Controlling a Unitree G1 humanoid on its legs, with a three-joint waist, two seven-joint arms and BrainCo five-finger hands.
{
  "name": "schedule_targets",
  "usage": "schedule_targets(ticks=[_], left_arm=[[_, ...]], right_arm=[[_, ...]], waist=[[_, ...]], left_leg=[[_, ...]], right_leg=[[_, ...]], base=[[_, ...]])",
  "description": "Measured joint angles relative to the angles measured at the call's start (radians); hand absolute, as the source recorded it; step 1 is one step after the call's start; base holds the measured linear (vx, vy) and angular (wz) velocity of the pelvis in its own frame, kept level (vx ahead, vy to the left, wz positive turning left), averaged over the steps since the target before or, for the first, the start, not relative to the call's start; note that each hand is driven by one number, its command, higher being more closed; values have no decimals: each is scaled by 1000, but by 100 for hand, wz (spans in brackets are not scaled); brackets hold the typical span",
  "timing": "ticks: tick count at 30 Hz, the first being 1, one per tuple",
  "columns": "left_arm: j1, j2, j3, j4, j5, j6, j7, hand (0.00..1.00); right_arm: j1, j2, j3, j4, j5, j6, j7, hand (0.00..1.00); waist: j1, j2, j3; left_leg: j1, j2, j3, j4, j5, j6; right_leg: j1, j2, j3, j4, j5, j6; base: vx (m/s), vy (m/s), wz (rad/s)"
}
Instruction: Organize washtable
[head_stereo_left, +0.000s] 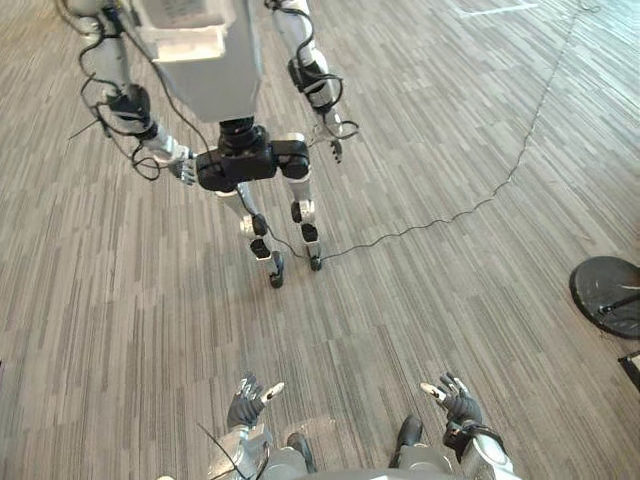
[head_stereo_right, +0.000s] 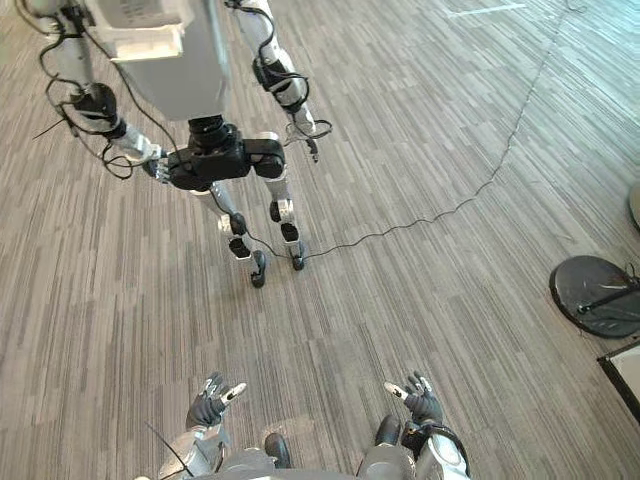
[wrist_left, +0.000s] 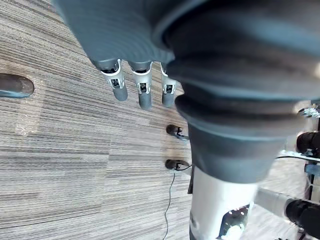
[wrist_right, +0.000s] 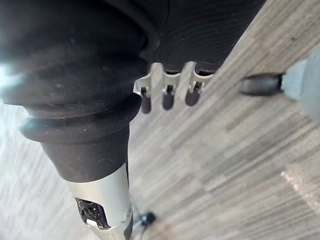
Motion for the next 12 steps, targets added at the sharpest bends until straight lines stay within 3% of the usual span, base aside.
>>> schedule_targets(ticks=[8, 12], left_arm=[[-14, 16, 32, 107, 10, -7, 13, 0], [-15, 18, 42, 138, 35, -9, 24, 0]], right_arm=[[-3, 20, 0, 71, 1, -4, 7, 0], [-4, 24, -2, 94, 0, -6, 6, 0]], waist=[[-7, -31, -33], [-13, -32, -41]], left_leg=[[30, -10, 42, -26, -1, -1], [33, -17, 44, -26, -1, 0]], right_leg=[[0, 8, 47, -34, 24, 1], [1, 2, 51, -35, 28, 4]], base=[[-18, 1, -18], [-36, 3, -2]])
